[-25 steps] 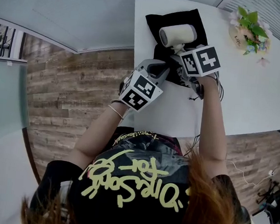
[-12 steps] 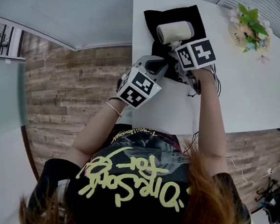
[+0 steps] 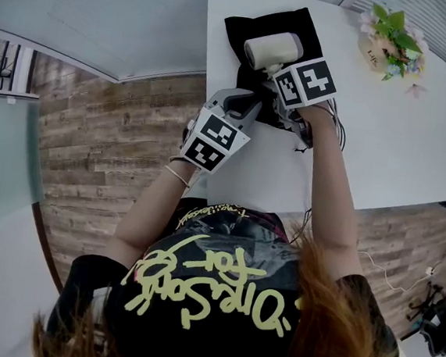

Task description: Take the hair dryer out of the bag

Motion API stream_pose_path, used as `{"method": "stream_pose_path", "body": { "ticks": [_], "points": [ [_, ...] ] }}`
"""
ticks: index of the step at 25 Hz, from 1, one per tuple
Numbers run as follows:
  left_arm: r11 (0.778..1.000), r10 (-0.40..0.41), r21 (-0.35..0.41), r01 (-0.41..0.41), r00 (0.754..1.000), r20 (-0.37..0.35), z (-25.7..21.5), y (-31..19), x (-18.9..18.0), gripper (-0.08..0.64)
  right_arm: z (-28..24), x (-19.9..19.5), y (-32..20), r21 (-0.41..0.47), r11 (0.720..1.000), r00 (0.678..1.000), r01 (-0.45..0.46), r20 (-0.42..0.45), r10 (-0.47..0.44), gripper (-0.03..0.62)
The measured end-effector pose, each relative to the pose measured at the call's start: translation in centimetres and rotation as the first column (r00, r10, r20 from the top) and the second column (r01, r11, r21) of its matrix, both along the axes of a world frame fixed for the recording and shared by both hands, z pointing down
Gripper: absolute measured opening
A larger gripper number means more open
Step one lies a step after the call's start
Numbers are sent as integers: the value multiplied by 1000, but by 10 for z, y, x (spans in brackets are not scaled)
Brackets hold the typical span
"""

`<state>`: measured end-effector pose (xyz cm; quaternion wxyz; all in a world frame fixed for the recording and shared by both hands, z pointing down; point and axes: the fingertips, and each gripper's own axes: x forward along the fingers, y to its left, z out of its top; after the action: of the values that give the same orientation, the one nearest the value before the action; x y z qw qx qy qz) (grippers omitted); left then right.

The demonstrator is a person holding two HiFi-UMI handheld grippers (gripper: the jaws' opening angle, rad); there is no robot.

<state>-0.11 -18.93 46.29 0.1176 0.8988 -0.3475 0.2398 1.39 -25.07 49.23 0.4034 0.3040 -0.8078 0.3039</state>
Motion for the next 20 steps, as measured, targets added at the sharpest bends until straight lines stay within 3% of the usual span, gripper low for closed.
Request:
{"method": "stream_pose_path", "body": {
  "ticks": [9, 15, 20],
  "points": [
    [999, -38, 6, 38, 999, 0, -4, 8, -5, 64, -2, -1, 4, 14, 999, 998, -50, 42, 49, 195],
    [998, -66, 3, 66, 998, 4, -7, 17, -14, 66, -10, 8, 3, 53, 994, 994, -97, 48, 95, 298],
    [995, -101, 8, 101, 995, -6, -9, 22, -18, 74, -25, 14, 7, 135, 985, 993, -111, 64, 103, 304]
  ]
}}
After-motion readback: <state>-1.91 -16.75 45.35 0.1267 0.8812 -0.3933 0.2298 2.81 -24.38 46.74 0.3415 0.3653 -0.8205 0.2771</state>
